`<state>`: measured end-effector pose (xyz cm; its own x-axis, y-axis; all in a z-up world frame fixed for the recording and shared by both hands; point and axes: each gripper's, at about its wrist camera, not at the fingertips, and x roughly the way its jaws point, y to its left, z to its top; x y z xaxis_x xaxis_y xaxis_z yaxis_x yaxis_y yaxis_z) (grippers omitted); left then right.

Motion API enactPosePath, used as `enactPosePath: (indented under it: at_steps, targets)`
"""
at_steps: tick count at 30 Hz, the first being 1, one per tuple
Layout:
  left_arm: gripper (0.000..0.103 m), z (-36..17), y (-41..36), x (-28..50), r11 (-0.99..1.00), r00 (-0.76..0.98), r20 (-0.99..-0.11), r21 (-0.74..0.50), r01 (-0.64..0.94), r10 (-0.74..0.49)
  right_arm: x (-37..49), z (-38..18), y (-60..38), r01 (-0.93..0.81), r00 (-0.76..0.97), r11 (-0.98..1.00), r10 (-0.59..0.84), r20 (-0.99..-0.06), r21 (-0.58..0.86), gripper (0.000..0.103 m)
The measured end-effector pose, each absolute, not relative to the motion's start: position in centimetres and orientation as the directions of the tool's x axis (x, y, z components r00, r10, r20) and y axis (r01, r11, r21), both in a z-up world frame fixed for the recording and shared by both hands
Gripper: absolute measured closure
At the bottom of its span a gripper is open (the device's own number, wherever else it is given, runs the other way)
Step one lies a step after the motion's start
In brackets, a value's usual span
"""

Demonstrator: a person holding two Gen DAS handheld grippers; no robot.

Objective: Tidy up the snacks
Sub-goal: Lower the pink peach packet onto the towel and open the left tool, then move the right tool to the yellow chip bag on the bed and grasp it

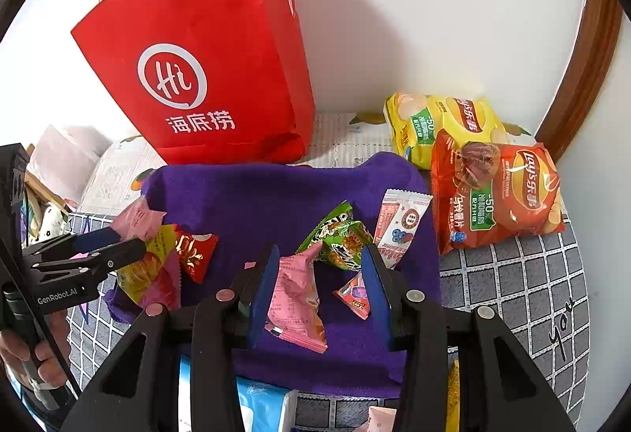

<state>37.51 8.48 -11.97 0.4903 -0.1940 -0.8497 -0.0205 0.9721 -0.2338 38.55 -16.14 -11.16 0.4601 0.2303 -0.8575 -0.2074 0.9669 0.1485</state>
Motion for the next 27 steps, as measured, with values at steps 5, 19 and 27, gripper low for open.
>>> enactPosePath:
  at_steps: [5,19,27]
  targets:
    - [0.039,-11.1,8.4,37.2,0.973,0.512,-0.837,-0.230,-0.012,-0.192,38.2,-10.6,-16.0,-0.210,0.473,0.967,0.229,-0.851,0.143,0.060]
    - [0.039,-8.9,8.5,35.9,0.963,0.545,-0.805,-0.268,0.016,-0.233,33.7,-7.0,-17.3,-0.202,0.575,0.970,0.228,-0.785,0.134,0.060]
    - [0.039,-7.3,7.2,34.6,0.959,0.566,-0.780,-0.273,0.074,-0.266,28.2,-11.7,-22.3,-0.077,0.532,0.995,0.094,-0.841,0.062,0.063]
